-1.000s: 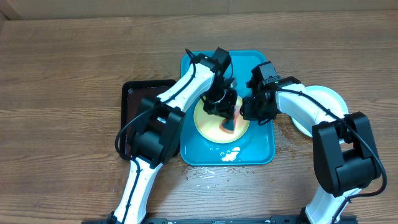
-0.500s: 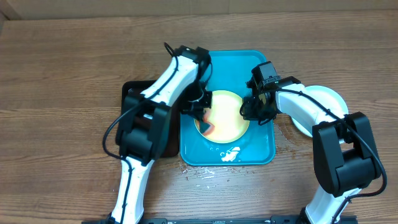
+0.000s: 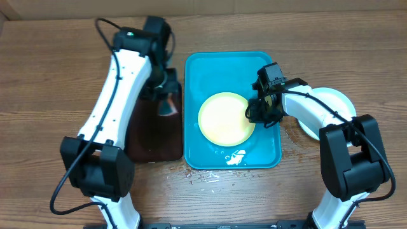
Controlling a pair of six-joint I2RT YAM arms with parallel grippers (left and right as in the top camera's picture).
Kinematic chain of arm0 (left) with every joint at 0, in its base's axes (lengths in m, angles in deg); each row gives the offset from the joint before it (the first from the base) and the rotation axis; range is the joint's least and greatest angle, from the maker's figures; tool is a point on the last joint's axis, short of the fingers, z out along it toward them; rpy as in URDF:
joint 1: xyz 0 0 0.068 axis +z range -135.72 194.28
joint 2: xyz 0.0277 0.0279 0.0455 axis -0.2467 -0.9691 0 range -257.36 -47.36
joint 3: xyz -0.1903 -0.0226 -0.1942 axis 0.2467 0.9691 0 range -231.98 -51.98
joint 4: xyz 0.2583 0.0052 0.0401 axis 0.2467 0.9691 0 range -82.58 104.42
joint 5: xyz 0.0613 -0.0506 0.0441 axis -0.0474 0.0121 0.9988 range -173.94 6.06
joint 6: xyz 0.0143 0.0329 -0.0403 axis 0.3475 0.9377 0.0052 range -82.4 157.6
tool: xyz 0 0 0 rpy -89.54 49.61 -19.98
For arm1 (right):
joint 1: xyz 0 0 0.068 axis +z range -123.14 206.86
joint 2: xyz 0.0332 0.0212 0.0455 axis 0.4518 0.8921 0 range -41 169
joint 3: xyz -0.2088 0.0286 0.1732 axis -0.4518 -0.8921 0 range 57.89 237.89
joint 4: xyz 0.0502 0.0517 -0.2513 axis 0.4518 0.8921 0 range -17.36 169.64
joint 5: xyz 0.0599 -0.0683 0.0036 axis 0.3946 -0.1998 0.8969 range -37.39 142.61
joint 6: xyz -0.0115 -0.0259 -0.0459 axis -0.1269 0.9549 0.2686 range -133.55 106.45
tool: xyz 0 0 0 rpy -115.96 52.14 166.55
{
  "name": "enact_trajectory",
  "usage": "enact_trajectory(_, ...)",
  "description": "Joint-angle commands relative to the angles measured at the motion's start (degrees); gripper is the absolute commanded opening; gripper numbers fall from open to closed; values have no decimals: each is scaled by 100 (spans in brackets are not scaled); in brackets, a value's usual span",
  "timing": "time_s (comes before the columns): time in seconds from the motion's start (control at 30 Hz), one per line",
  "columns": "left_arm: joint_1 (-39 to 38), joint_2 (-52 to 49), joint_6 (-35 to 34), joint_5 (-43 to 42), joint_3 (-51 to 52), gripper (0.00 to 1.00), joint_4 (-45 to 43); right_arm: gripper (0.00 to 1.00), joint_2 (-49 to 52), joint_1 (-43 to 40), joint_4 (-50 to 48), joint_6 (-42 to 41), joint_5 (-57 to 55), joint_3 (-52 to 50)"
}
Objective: Clean dirty plates on tray and stack at the side
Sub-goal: 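Return the sponge to the black tray with the left gripper, then lift the yellow plate by its rim with the right gripper and tilt it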
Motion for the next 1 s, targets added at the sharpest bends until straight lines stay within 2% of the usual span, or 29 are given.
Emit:
enact_trajectory(0.0,328,-90,87,516,562,4,-304,4,247,33,118,22,-363,-131)
enact_trajectory(0.1,518,-107,83,446,1366,5,-962,4,247,33,138,20,-363,-131)
enact_trajectory(0.27,719,-107,83,-28,2124,24,-1475,4,245,33,157,22,-365,-129)
enact_trajectory(0.37,841,4,92,-269,2006,44,-1390,4,184,33,498,24,-457,76)
enact_trajectory(0.4,883,59,90,-313,1930,55,-1331,4,138,37,656,24,-498,186)
enact_trajectory(0.5,1056,319,94,-463,1613,100,-1097,4,-70,131,1189,31,-761,621)
enact_trajectory(0.77,1790,1349,114,-966,435,100,-466,4,-420,1141,2065,330,-1845,2081)
enact_trajectory(0.97,2315,2133,109,-1427,-92,100,-328,4,-420,2194,1456,328,-2907,2369)
